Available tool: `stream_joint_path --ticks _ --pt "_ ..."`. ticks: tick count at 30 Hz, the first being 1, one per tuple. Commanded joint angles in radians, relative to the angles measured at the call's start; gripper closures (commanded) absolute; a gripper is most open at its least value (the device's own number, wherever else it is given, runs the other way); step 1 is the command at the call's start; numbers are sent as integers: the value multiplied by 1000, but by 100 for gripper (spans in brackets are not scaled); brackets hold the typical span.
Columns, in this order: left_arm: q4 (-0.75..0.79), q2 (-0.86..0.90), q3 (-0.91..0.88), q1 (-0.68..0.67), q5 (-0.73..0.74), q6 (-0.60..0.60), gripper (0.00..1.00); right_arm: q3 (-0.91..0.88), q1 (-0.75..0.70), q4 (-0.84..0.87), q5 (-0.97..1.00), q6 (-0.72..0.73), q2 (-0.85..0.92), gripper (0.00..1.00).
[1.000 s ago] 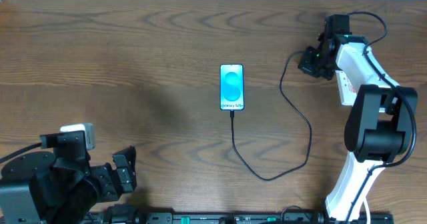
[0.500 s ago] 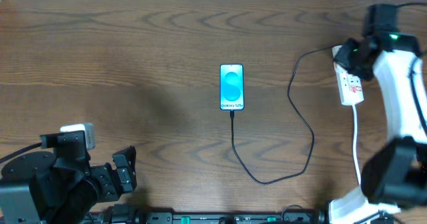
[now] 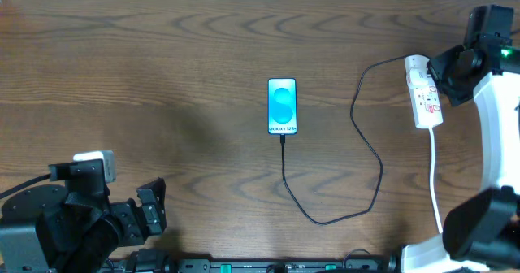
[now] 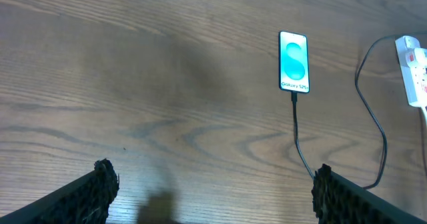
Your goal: Plug charger to phone and switch on socket
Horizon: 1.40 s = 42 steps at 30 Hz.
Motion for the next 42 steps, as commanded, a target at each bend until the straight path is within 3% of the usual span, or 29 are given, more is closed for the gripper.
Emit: stream_joint_path --ticks 1,9,22,42 --pt "0 -3 8 4 -10 10 6 0 -42 -1 -25 108 100 99" --pt "0 -3 8 4 -10 10 6 47 -113 21 -124 55 304 98" --pt "0 -3 8 4 -10 10 6 541 -129 -315 -114 -13 600 98" --pt "0 -3 8 4 -10 10 6 549 -135 -218 -73 -29 652 99"
